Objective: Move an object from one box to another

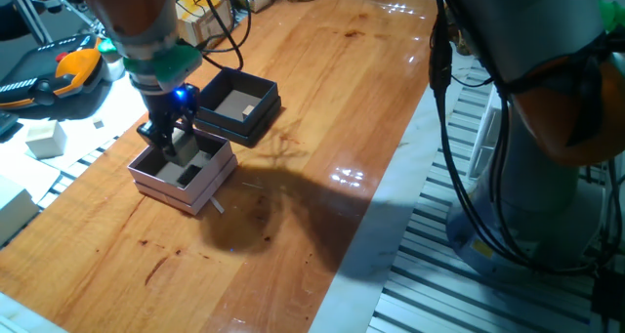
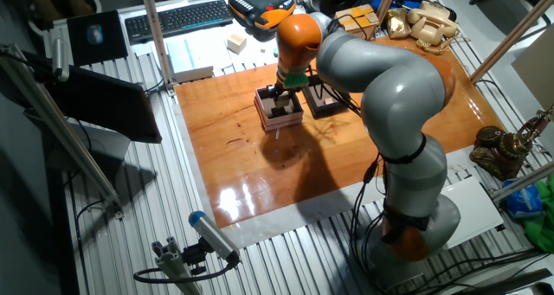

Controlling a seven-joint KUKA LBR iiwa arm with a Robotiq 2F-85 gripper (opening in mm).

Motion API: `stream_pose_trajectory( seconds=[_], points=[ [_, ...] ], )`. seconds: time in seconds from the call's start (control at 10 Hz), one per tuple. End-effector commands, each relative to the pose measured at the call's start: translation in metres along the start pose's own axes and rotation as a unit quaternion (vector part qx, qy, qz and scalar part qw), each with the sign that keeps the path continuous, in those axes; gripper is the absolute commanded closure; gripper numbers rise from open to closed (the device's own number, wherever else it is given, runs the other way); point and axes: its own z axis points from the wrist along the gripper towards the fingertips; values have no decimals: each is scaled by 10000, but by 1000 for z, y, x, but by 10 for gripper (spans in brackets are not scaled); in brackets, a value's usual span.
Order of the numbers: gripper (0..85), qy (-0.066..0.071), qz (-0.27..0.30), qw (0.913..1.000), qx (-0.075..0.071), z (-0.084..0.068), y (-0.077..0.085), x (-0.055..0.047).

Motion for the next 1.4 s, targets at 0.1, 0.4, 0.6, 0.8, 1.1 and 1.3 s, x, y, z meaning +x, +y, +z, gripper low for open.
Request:
stream_pose_trajectory(
  seconds=[0.1, 0.4, 0.6, 0.8, 1.1, 1.3],
  points=[
    [850, 10, -6, 10000, -15, 6, 1, 1],
    [850, -36, -5, 10000, -18, 22, 2, 1],
    [850, -35, -57, 10000, -41, 28, 0, 2],
    [850, -42, -71, 10000, -49, 32, 1, 4],
    [850, -66, -73, 9999, -35, 39, 3, 6],
    [850, -65, -79, 9999, -50, 42, 4, 7]
  ],
)
